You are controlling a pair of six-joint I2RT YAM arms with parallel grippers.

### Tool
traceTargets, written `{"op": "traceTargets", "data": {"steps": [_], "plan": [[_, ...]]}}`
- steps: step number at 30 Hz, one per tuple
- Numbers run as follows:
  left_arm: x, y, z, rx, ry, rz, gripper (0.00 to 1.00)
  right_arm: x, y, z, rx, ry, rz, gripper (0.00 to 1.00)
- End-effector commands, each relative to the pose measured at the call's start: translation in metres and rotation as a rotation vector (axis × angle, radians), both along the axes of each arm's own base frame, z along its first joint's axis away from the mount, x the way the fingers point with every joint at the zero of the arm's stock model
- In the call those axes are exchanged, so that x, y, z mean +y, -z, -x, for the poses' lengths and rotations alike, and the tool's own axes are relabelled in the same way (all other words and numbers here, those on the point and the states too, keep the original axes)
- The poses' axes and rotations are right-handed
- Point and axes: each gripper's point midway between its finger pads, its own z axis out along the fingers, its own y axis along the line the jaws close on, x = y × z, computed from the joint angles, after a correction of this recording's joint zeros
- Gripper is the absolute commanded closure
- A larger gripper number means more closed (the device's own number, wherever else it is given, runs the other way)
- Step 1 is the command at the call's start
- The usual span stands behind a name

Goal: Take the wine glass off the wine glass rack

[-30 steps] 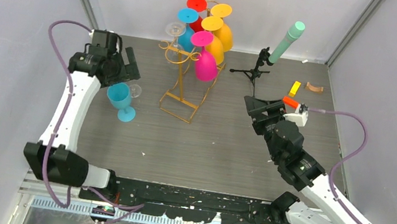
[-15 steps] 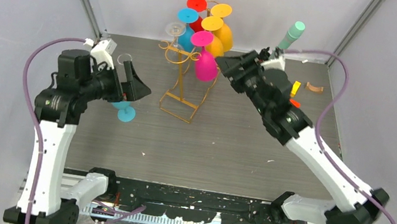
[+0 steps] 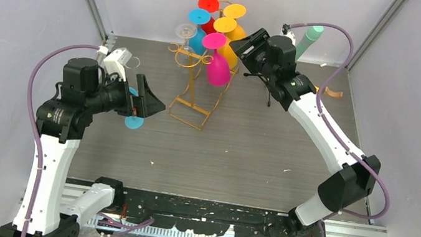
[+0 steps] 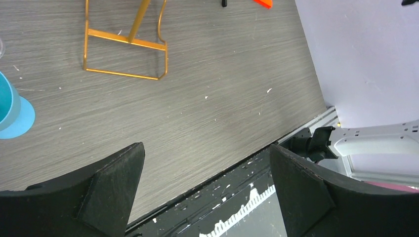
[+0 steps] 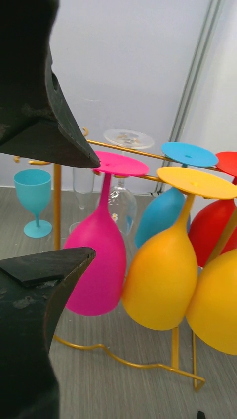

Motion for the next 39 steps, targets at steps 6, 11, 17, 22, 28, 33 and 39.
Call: {"op": "traceTargets", "data": {"steps": [6, 11, 17, 22, 28, 33, 39], "plan": [[-0.005, -0.001, 0.004, -0.026, 0.044, -0.013, 0.00, 0.037, -0.043, -0.014, -0.111, -0.177, -0.167, 0.41], [-0.002, 0.002, 0.002, -0.020, 0.027, -0.029, 0.00, 0.046, -0.035, -0.023, -0.092, -0.189, -0.183, 0.51], [0.000, 0.004, 0.001, -0.018, 0.020, -0.036, 0.00, 0.045, -0.024, -0.031, -0.075, -0.159, -0.163, 0.69], [0.000, 0.005, 0.000, -0.017, 0.016, -0.041, 0.00, 0.035, -0.020, -0.034, -0.074, -0.110, -0.117, 0.81], [0.002, 0.006, 0.000, -0.016, 0.009, -0.048, 0.00, 0.022, -0.026, -0.035, -0.090, -0.053, -0.069, 0.92], [0.003, 0.006, -0.001, -0.016, 0.003, -0.053, 0.00, 0.021, -0.030, -0.034, -0.078, -0.051, -0.065, 0.95], [0.005, 0.008, -0.002, -0.014, -0.005, -0.061, 0.00, 0.021, -0.032, -0.030, -0.052, -0.056, -0.067, 0.72]]}}
